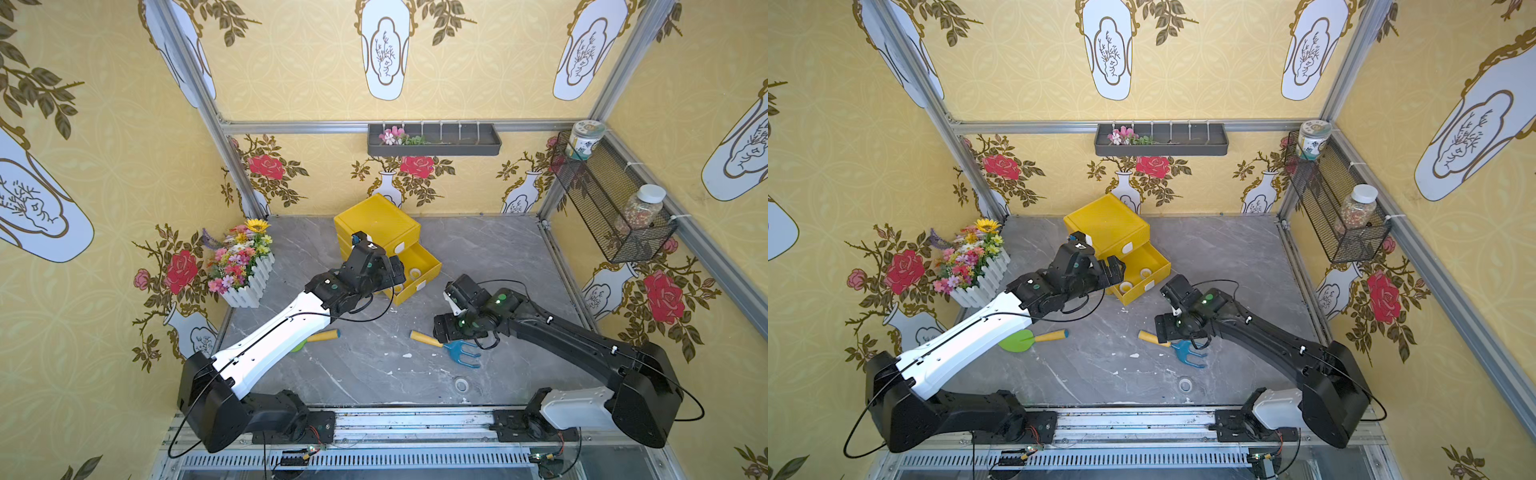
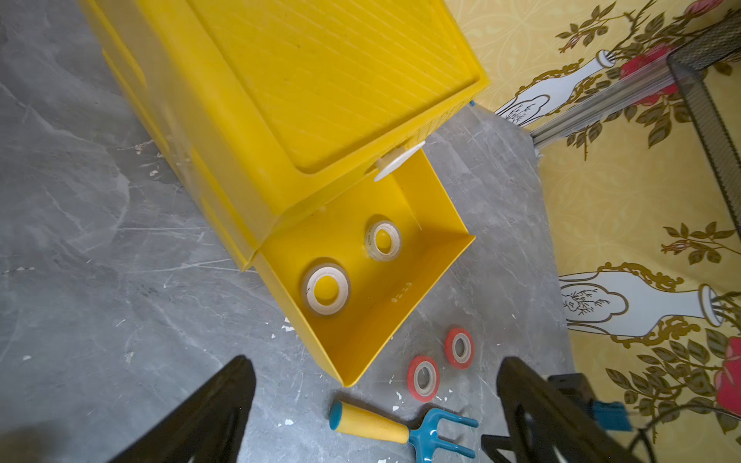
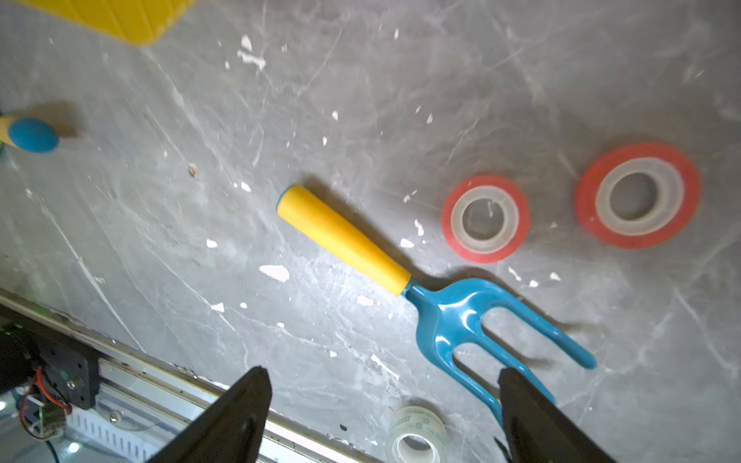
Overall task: Place the transparent tape into the drawer according to color
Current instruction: Place the tape in the drawer, then pick up the tape at the center of the board.
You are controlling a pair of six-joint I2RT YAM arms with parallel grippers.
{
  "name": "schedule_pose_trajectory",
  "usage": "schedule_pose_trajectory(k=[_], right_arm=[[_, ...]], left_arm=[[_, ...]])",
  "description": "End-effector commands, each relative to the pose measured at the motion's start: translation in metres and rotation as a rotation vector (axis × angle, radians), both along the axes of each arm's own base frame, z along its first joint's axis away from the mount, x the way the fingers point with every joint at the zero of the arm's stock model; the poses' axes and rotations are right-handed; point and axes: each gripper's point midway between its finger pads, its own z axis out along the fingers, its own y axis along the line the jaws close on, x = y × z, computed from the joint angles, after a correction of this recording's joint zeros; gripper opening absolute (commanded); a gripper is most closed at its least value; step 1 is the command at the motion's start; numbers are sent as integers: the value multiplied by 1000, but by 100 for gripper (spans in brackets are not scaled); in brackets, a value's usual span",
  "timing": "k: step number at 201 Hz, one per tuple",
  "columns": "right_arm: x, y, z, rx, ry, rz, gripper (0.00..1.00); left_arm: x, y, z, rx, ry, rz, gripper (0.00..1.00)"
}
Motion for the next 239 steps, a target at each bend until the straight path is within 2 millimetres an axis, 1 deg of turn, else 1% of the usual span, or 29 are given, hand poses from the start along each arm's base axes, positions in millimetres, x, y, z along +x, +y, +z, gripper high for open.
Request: schedule_pose_trajectory(k=[1, 22, 42, 70, 90, 117, 167, 204, 239], right_arm=[[-25, -5, -10, -31, 121, -9, 89], [-47, -4, -19, -41, 215, 5, 87], [-69, -8, -30, -121, 275, 36, 87], [-84, -19, -36, -195, 317, 45, 84], [-98, -29, -44, -243, 356, 44, 82], [-111, -33, -57, -270, 383, 40, 80], [-109, -25, -78, -299, 359, 54, 75], [-105, -25, -89, -316, 334, 62, 72], [-103, -23, -94, -316, 328, 64, 64]], left_arm=[[-4, 5, 1, -17, -18, 11, 100], [-8, 9, -8, -9, -5, 12, 100], [-9, 11, -14, 2, 5, 15, 100], [-8, 12, -19, 10, 14, 18, 100], [-7, 14, -23, 17, 17, 22, 100], [-7, 16, -27, 16, 24, 24, 99], [-6, 17, -35, 18, 45, 23, 100], [-7, 18, -39, 23, 55, 25, 100], [-7, 20, -40, 25, 57, 30, 100]])
